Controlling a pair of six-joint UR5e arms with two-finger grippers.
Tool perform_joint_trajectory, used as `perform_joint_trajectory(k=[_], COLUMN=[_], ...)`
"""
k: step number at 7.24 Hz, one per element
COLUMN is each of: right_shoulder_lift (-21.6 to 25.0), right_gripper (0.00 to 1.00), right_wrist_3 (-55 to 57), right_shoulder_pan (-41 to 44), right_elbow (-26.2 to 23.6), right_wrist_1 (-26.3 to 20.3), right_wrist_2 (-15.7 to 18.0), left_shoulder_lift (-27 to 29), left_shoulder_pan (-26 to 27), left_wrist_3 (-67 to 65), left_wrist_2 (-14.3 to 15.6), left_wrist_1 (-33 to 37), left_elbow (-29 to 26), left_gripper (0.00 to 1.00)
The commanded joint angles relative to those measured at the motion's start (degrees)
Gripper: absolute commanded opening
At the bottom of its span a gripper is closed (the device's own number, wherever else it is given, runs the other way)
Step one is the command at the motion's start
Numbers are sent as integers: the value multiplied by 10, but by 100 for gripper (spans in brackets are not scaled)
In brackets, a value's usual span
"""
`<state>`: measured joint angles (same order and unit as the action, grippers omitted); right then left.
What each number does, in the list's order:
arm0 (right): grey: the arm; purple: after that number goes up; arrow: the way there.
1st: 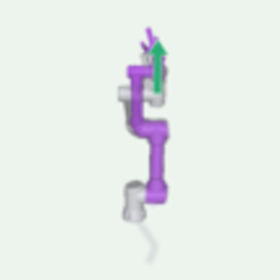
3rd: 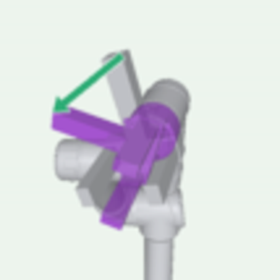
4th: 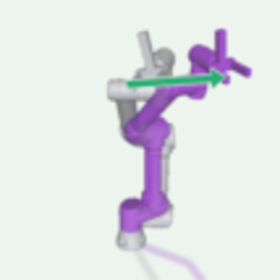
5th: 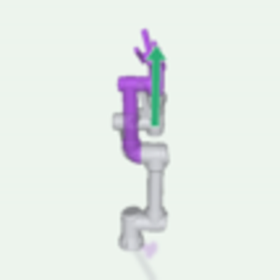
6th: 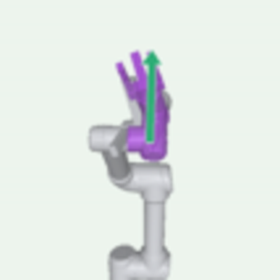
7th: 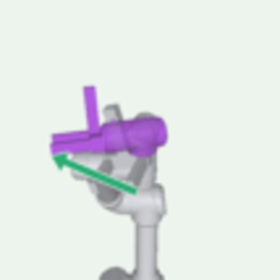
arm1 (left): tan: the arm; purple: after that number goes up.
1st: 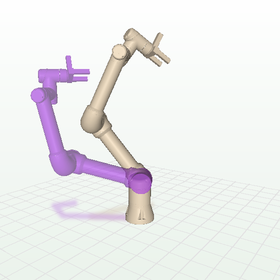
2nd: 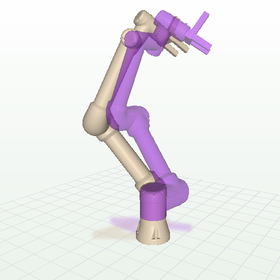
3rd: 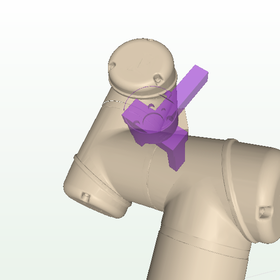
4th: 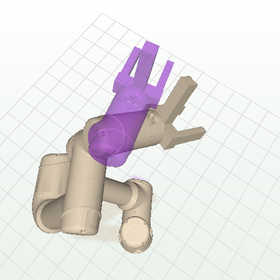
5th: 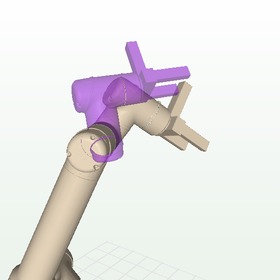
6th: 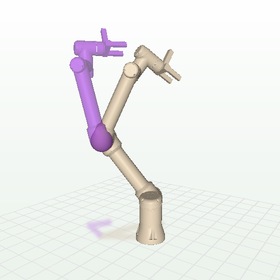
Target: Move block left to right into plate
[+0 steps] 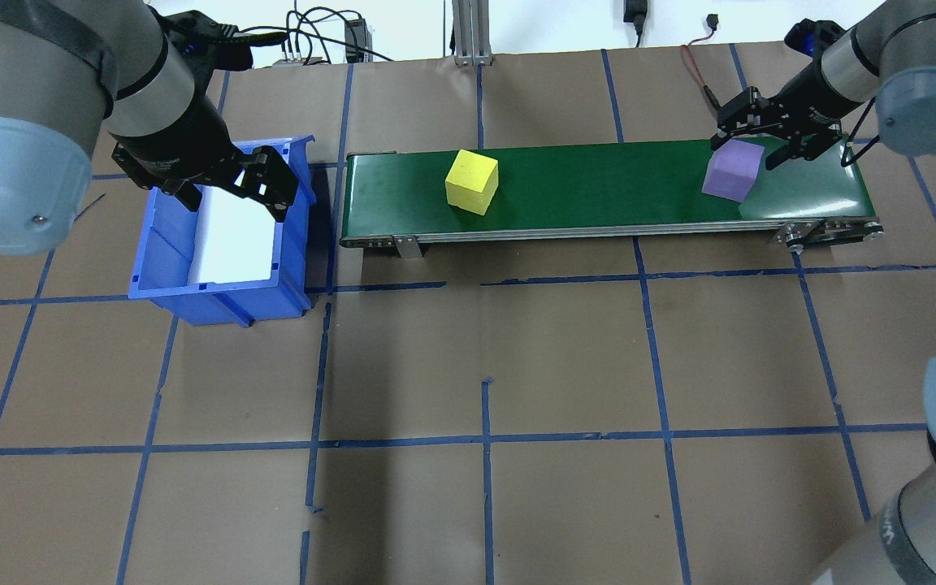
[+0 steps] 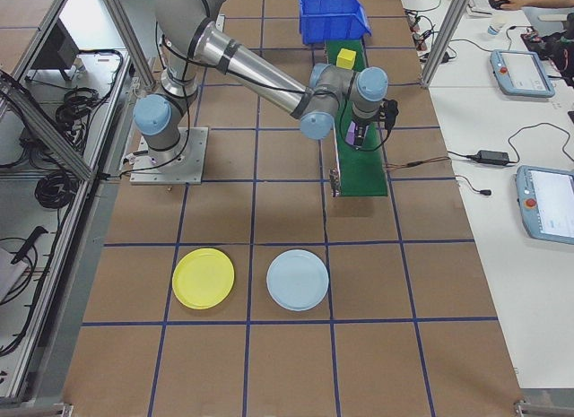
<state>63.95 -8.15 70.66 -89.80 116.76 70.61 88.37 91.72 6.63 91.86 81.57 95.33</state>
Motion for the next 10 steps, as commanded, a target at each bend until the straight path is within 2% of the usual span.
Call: perform_joint_trajectory(k=[1, 4, 5, 7, 8, 10], right_shoulder_lift=[-12, -21, -21, -20, -20, -7], right_gripper=[99, 96, 89, 55, 43, 42], right_wrist_3=[1, 1, 1, -2, -2, -28], right_shoulder_pan=[-1, -1, -1, -2, -3, -54], right_elbow=[3, 0, -2, -3, -2, 11], right_wrist_1=[9, 23, 22, 22, 22, 19], right_wrist_2=[22, 60, 84, 110, 138, 182], left_shoulder_lift=[2, 3, 3, 3, 3, 3], left_shoulder_pan=[2, 2, 2, 2, 2, 2], left_wrist_3=[-21, -22, -22, -22, -22, -22], left_wrist_2=[-3, -13, -13, -13, -13, -13], left_wrist_1=[-2, -1, -1, -1, -2, -2], left_elbow=[2, 2, 2, 2, 2, 2], left_gripper=[100, 100, 100, 100, 100, 100])
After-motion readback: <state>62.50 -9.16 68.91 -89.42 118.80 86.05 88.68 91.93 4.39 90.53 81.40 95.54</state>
